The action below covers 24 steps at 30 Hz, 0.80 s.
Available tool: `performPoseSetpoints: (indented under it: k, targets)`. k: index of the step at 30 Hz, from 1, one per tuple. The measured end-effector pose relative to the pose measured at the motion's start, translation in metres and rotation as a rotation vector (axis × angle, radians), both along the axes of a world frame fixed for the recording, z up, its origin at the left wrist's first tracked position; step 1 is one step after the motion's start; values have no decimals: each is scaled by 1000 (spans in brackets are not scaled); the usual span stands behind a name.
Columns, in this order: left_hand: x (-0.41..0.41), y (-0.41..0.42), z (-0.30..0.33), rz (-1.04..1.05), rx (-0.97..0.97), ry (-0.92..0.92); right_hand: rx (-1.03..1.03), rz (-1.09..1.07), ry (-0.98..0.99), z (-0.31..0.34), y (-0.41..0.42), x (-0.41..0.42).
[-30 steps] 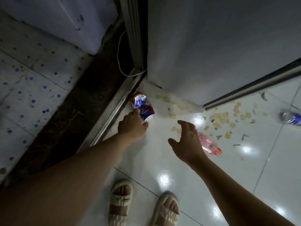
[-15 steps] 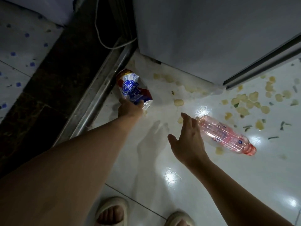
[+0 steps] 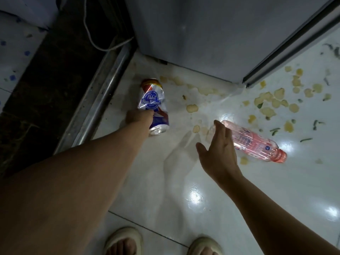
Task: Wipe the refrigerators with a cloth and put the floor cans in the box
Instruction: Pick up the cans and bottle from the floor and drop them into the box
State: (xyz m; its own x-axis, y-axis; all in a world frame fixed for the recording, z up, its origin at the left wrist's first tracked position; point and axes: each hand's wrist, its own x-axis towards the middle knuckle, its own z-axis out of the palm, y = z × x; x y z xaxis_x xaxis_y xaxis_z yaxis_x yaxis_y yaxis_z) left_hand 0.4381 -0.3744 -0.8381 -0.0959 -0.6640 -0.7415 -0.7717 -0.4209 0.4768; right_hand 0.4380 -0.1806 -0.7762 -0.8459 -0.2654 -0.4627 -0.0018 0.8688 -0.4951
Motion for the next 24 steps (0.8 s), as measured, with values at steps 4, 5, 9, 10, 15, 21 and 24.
performPoseSetpoints:
  k: [4,5,9,10,15,21,24]
  targets:
    - [9,27,26,-125,-28,6,76,-28,38,10,30,-3]
    - [11,36,31,-171,-51,10,121,-23,52,10,41,-7]
    - [12,68,47,-371,-143,0,325,49,83,2,81,-23]
    - [11,75,48,-402,-143,2,371,61,82,-2,89,-28]
    - [7,95,46,-541,-176,-6,495,126,88,-27,115,-53]
    - [11,101,42,-609,-222,-9,516,210,125,-49,125,-62]
    - [16,103,54,-652,-230,-3,490,197,140,-37,127,-56]
